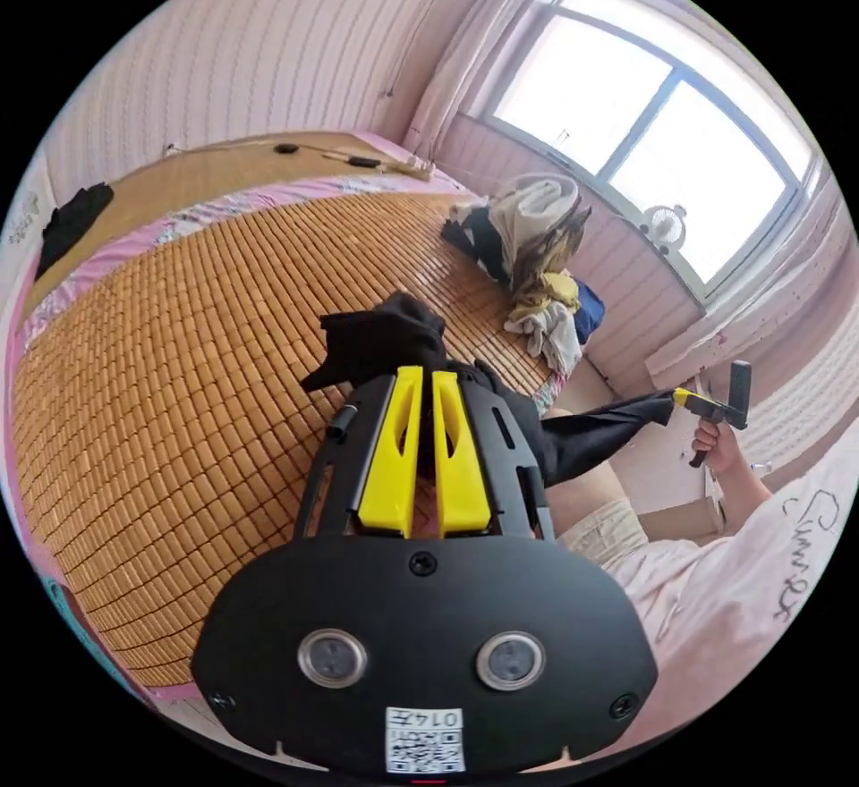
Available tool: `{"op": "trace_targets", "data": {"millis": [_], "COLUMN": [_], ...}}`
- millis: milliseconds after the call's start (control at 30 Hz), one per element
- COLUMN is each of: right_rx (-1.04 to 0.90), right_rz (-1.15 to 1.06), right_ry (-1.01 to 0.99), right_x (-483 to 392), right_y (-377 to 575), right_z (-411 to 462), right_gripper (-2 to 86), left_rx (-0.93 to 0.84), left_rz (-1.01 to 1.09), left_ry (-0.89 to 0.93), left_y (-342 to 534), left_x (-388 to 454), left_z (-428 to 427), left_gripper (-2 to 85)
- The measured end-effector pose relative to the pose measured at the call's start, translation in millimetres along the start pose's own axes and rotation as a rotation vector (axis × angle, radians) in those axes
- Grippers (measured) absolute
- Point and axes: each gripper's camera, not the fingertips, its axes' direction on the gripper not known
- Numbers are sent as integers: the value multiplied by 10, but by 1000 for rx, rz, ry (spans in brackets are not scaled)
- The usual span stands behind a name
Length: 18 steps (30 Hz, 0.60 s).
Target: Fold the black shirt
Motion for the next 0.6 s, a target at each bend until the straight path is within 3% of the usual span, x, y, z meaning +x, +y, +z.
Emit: {"op": "trace_targets", "data": {"millis": [133,267,400,500,600], "right_rx": [13,-264,-449,-491,-495], "right_rz": [21,147,80,48,67], "right_ry": [27,211,316,347,328], "right_x": [77,311,241,182,194], "right_y": [-376,-413,-240,-186,-174], "right_z": [504,1414,2002,2153,2175], "right_gripper": [2,2,2,1,1], "left_rx": [61,29,-153,-245,-280], "left_rz": [-106,-201,-230,-309,-254], "left_ry": [-128,-112,-172,-114,-87], "left_y": [-252,-15,571,920,972], "left_x": [-400,-625,-657,-692,-537], "left_z": [-241,-294,-6,259,490], "left_gripper": [26,63,64,64,69]}}
